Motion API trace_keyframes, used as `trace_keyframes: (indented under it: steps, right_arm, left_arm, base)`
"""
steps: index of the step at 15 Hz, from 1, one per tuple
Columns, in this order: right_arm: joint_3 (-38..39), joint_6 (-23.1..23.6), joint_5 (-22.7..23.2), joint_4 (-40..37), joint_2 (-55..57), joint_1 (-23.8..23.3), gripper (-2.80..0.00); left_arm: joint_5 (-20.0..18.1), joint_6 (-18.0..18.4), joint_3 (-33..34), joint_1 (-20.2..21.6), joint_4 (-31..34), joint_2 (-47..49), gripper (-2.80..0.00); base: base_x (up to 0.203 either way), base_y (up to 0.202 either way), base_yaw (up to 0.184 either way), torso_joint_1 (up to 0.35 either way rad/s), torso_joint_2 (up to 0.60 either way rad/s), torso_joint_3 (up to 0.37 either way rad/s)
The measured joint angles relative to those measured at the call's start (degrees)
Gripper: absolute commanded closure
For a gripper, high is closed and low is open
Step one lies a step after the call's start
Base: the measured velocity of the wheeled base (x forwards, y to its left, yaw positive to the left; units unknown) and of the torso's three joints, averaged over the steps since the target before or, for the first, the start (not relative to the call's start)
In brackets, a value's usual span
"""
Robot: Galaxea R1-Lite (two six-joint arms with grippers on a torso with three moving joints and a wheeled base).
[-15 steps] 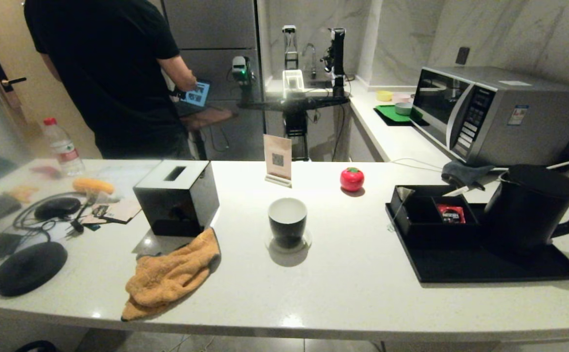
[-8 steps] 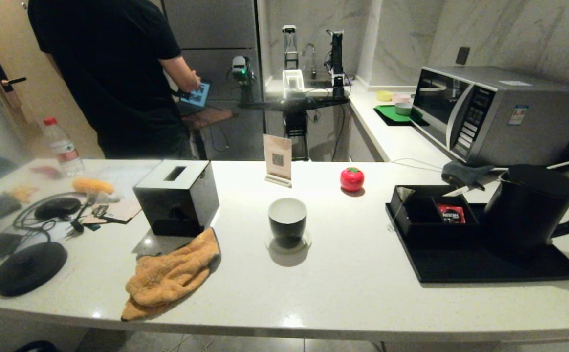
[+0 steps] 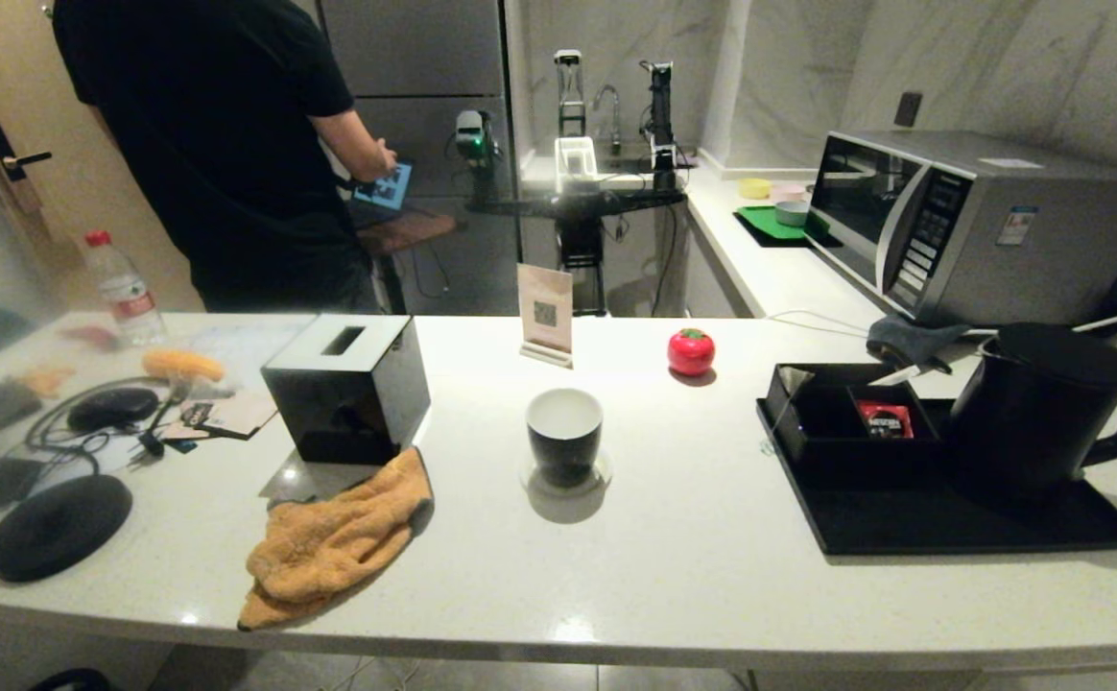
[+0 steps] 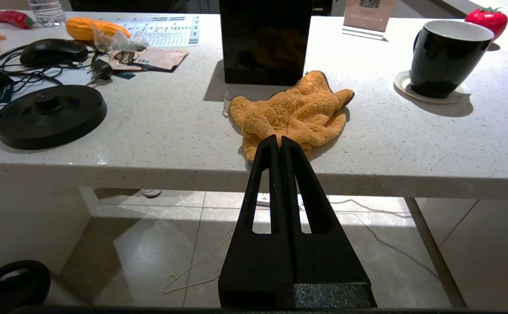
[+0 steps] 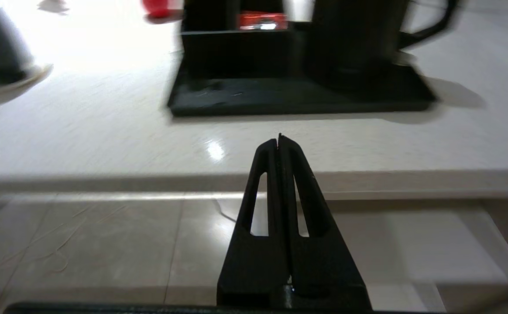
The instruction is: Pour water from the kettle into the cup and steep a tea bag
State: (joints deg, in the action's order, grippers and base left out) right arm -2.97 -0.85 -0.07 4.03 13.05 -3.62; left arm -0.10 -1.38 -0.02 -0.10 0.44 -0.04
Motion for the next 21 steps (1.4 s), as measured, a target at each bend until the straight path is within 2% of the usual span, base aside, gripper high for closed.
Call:
trace_keyframes:
  steps: [1, 4, 8, 10, 13, 17, 21]
  right_arm:
    - [-0.3, -0.3, 0.0, 2.9, 4.2, -3.4, 0.00]
    - [-2.0, -0.7, 0.2, 11.4, 16.7, -17.9, 0.00]
    - [-7.5, 1.4, 0.1, 15.7, 31.7, -36.1, 0.00]
    - [-10.9, 3.0, 0.1, 16.7, 37.9, -41.3, 0.00]
    - [-14.9, 4.7, 0.1, 19.2, 46.1, -44.0, 0.00]
    - [-20.3, 5.7, 0.3, 22.9, 57.0, -44.6, 0.00]
    - [-25.2, 5.9, 4.0, 32.6, 70.2, -44.6, 0.00]
  left_arm:
    - [0.0, 0.0, 0.0, 0.0, 0.0, 0.0, 0.00]
    - [0.0, 0.0, 0.0, 0.0, 0.0, 0.0, 0.00]
    - [0.0, 0.0, 0.0, 0.0, 0.0, 0.0, 0.00]
    - [0.0, 0.0, 0.0, 0.0, 0.0, 0.0, 0.00]
    - [0.0, 0.0, 0.0, 0.0, 0.0, 0.0, 0.00]
    - [0.0, 0.0, 0.0, 0.0, 0.0, 0.0, 0.00]
    - [0.0, 0.0, 0.0, 0.0, 0.0, 0.0, 0.00]
  base:
    - [0.000, 0.000, 0.000, 0.000, 0.00, 0.000]
    - [0.000, 0.000, 0.000, 0.000, 0.00, 0.000]
    - [0.000, 0.000, 0.000, 0.000, 0.00, 0.000]
    - [0.000, 0.000, 0.000, 0.000, 0.00, 0.000]
    - [0.000, 0.000, 0.000, 0.000, 0.00, 0.000]
    - [0.000, 0.000, 0.000, 0.000, 0.00, 0.000]
    - [0.000, 0.000, 0.000, 0.000, 0.00, 0.000]
